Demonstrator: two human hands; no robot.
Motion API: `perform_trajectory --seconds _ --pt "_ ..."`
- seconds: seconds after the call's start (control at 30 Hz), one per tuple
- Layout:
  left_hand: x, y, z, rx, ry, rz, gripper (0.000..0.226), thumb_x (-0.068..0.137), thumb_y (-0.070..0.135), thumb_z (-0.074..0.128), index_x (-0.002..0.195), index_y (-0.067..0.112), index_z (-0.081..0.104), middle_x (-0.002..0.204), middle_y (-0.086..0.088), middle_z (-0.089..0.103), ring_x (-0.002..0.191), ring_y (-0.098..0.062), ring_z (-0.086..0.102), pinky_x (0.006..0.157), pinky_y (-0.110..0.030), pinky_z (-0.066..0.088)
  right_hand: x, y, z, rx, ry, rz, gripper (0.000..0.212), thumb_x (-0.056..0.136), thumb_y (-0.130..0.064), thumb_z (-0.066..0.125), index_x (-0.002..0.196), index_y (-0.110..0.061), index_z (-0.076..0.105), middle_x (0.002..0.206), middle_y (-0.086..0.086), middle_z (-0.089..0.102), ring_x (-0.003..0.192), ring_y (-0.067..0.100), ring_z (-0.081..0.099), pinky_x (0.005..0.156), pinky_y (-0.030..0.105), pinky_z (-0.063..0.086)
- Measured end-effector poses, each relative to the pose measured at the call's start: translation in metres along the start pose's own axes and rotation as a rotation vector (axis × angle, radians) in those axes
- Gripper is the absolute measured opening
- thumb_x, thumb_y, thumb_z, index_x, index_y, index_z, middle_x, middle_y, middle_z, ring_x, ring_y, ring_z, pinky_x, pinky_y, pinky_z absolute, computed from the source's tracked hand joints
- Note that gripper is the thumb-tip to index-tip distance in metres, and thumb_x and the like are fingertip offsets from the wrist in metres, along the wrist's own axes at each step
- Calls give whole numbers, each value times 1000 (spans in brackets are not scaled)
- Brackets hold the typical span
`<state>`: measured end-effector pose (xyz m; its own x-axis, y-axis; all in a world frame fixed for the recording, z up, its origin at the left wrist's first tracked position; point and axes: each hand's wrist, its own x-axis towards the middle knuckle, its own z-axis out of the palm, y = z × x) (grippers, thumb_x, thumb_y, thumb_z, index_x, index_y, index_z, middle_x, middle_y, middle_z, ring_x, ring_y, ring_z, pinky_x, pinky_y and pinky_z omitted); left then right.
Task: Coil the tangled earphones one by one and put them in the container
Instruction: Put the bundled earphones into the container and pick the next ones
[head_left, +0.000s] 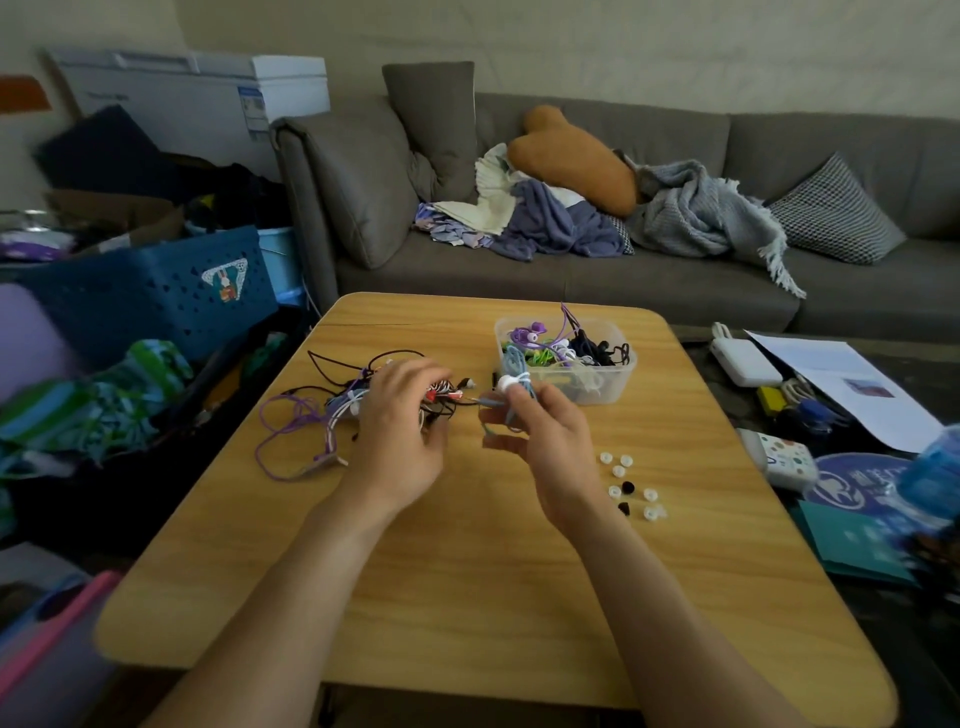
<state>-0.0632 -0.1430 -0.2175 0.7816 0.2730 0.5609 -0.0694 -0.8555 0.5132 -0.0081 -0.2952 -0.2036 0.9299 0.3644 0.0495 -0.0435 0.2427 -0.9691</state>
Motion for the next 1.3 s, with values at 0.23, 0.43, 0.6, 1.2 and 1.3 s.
perform_trajectory --seconds 0.23,0.43,0.6,1.2,1.3 --pt "11 -4 11 -48 -86 0 29 88 12 67 116 18 65 128 7 57 137 -9 33 117 -20 13 5 -9 -4 402 -70 102 23 93 -11 43 78 -4 58 81 19 60 82 31 62 74 44 54" --pt "-3 27 15 -311 -293 -55 29 90 13 62 117 24 63 107 9 70 103 -6 63 92 -22 47 -1 -15 -6 718 -130 224 24 82 -25 42 61 -13 41 59 2 26 52 18 30 56 31 29" --pt "-12 38 17 -499 -366 -146 10 94 13 61 98 20 67 84 3 72 76 -17 70 74 -44 57 -5 -18 -16 906 -133 239 33 84 -36 46 58 -17 38 54 -5 17 47 11 20 54 26 16" --pt "-26 63 10 -1122 -459 -708 17 95 0 52 90 -2 69 78 -7 72 68 -18 72 61 -26 58 -21 7 -3 174 62 -390 34 77 -34 56 51 -18 40 46 0 29 43 13 23 44 28 16" --pt "-24 61 6 -1120 -485 -765 12 93 3 58 90 -4 67 69 -4 70 62 -15 68 60 -26 57 -23 10 -1 -84 68 -518 33 82 -32 54 52 -24 43 48 -7 37 47 16 31 49 31 26"
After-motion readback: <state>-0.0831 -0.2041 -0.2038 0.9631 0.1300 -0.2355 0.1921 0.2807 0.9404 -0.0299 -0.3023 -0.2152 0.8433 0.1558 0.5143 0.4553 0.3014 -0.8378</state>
